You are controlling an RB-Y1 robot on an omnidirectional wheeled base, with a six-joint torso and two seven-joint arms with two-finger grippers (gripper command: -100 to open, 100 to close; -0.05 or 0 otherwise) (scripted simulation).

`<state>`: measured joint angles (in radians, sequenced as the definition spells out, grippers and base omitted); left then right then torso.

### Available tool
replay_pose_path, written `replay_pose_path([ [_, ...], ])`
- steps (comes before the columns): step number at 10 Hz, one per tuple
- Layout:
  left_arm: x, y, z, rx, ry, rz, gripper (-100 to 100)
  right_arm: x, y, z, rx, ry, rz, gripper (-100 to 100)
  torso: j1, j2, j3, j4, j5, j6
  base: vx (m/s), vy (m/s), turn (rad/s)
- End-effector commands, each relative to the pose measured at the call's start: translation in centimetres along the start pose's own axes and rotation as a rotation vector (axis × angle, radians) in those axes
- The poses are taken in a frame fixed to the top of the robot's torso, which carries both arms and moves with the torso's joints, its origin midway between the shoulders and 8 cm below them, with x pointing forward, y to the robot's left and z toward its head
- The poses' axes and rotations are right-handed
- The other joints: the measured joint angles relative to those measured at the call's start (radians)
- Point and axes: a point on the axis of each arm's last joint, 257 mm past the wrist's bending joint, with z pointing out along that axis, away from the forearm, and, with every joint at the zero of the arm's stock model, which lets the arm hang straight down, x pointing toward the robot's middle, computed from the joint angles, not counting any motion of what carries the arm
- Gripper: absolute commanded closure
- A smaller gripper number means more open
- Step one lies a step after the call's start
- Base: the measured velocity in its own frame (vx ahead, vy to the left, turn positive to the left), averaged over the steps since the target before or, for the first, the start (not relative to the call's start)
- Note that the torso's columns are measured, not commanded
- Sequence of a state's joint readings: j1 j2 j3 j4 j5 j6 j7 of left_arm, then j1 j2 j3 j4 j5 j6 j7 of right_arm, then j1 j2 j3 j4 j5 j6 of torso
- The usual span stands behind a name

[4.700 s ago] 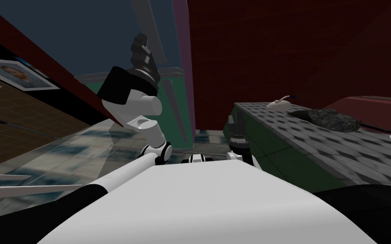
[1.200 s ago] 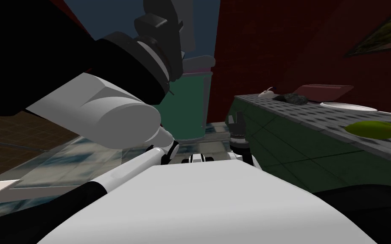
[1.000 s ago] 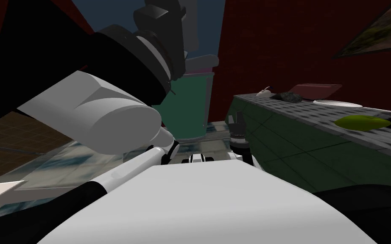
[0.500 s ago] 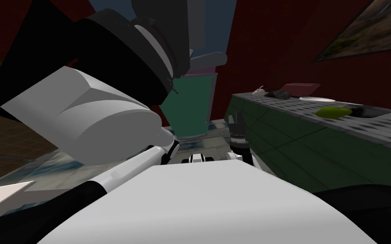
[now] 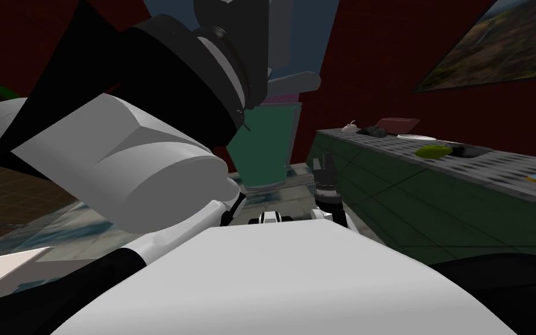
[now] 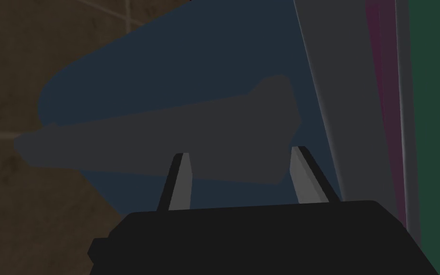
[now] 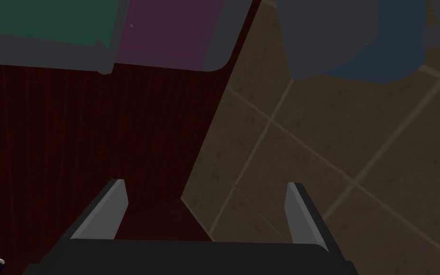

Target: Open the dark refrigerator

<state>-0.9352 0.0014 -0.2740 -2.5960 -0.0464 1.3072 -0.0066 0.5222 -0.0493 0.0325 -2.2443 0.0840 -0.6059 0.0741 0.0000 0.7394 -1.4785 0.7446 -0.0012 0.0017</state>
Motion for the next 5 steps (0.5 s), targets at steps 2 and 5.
replay_pose_path([
  [2, 1.5, -1.7, -0.1, 0.019, 0.018, -0.011, 100, 0.0, 0.0, 0.0, 0.000, 0.000, 0.000, 0, 0.011, 0.007, 0.003, 0.004, 0.007, -0.004, -0.002, 0.223, -0.160],
  [5, 3.5, -2.8, -0.4, 0.022, 0.033, -0.023, 100, 0.0, 0.0, 0.0, 0.000, 0.000, 0.000, 0, 0.012, 0.003, 0.000, 0.002, 0.009, -0.006, -0.021, 0.224, -0.154],
])
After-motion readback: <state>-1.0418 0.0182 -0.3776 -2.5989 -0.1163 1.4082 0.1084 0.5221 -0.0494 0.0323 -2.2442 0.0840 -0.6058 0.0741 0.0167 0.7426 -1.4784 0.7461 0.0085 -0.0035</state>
